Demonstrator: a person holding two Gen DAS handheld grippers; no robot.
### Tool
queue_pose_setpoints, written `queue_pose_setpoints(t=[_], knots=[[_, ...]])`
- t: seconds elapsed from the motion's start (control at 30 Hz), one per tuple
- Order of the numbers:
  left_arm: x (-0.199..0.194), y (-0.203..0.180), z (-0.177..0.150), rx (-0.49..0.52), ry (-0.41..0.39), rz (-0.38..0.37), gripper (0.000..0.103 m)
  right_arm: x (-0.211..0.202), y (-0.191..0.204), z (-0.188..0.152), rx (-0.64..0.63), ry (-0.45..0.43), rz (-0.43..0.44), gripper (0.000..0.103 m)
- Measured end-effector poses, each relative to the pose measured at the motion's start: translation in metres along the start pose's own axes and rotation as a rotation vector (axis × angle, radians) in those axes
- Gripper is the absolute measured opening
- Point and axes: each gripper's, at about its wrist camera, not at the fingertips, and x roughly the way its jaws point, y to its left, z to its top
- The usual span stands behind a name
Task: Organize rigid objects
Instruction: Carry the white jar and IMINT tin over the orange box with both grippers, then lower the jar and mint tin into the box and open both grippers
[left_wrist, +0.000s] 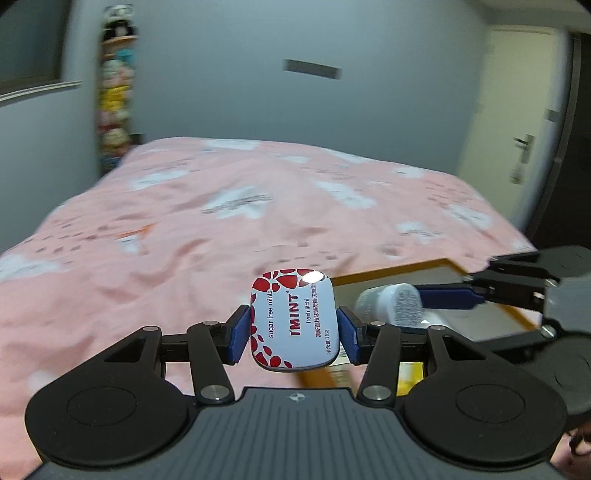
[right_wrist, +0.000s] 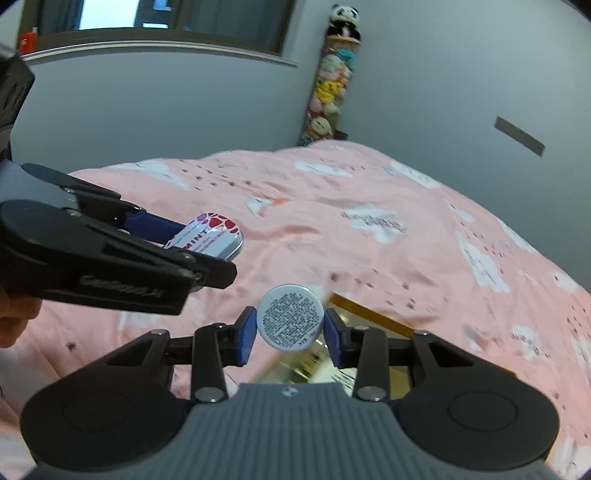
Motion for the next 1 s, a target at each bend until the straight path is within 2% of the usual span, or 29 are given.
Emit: queue_pose_setpoints(t=[0.23, 0.37, 0.47, 0.67, 0.8, 1.0], knots=[[0.041, -0.052, 0.013, 0.077, 0.051, -0.151, 0.057, -0.011, -0.067, -0.014, 0.061, 0.113, -0.085, 0.039], [0.078, -0.082, 0.015, 0.063, 0.127, -0.256, 0.057, -0.002, -0.105, -0.029, 0.087, 0.213, -0.135, 0.039], [0.104, -0.100, 0.015, 0.066, 0.185, -0.289, 0.057, 0.009, -0.135, -0.045, 0.121, 0.304, -0.165, 0.039], [0.140, -0.117, 0.007, 0.079, 0.283, -0.305, 0.057, 0.043, -0.175, -0.073, 0.103, 0.455, -0.134, 0.039], [0.153, -0.122, 0.006, 0.108, 0.313, -0.288, 0.057, 0.070, -0.187, -0.083, 0.054, 0.546, -0.105, 0.039], [0.168, -0.120, 0.007, 0.096, 0.335, -0.279, 0.057, 0.103, -0.192, -0.089, -0.045, 0.612, -0.088, 0.039]])
